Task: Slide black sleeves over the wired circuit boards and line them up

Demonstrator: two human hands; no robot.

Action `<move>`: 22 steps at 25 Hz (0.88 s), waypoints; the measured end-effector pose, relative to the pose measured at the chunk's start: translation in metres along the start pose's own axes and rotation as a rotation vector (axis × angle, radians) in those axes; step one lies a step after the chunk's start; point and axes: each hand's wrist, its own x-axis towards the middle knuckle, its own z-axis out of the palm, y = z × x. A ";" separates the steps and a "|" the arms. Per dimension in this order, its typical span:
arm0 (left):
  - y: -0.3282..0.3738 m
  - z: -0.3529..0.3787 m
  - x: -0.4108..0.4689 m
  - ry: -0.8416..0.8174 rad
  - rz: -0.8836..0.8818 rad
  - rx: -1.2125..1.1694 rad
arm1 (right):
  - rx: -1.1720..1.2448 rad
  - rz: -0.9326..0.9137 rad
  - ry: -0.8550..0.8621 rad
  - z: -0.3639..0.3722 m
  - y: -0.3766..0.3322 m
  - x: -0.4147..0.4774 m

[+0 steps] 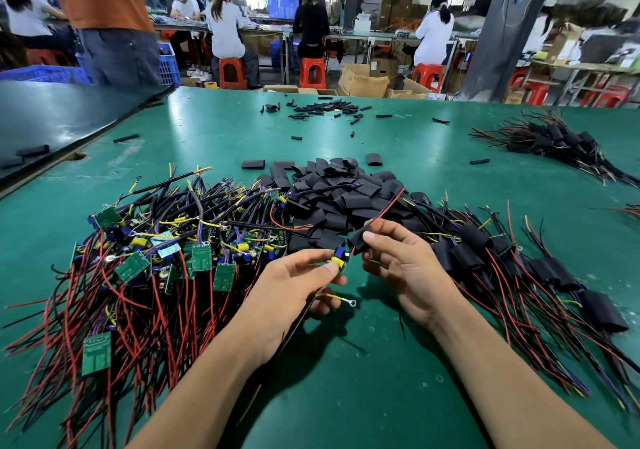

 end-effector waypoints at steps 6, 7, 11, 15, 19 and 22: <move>0.002 -0.001 0.000 -0.011 -0.061 -0.122 | 0.065 -0.009 -0.110 0.005 0.002 -0.003; 0.002 -0.001 0.001 -0.015 -0.070 -0.140 | 0.077 -0.008 -0.112 0.005 0.002 -0.004; 0.001 -0.004 0.003 -0.037 -0.096 -0.173 | 0.097 0.002 -0.134 0.005 0.000 -0.005; -0.001 -0.009 0.004 -0.084 -0.112 -0.156 | 0.120 0.023 -0.160 0.005 0.001 -0.005; -0.001 -0.011 0.006 -0.083 -0.113 -0.150 | 0.120 0.033 -0.179 0.006 0.000 -0.005; -0.002 -0.010 0.007 -0.065 -0.089 -0.172 | 0.117 0.037 -0.173 0.005 0.000 -0.005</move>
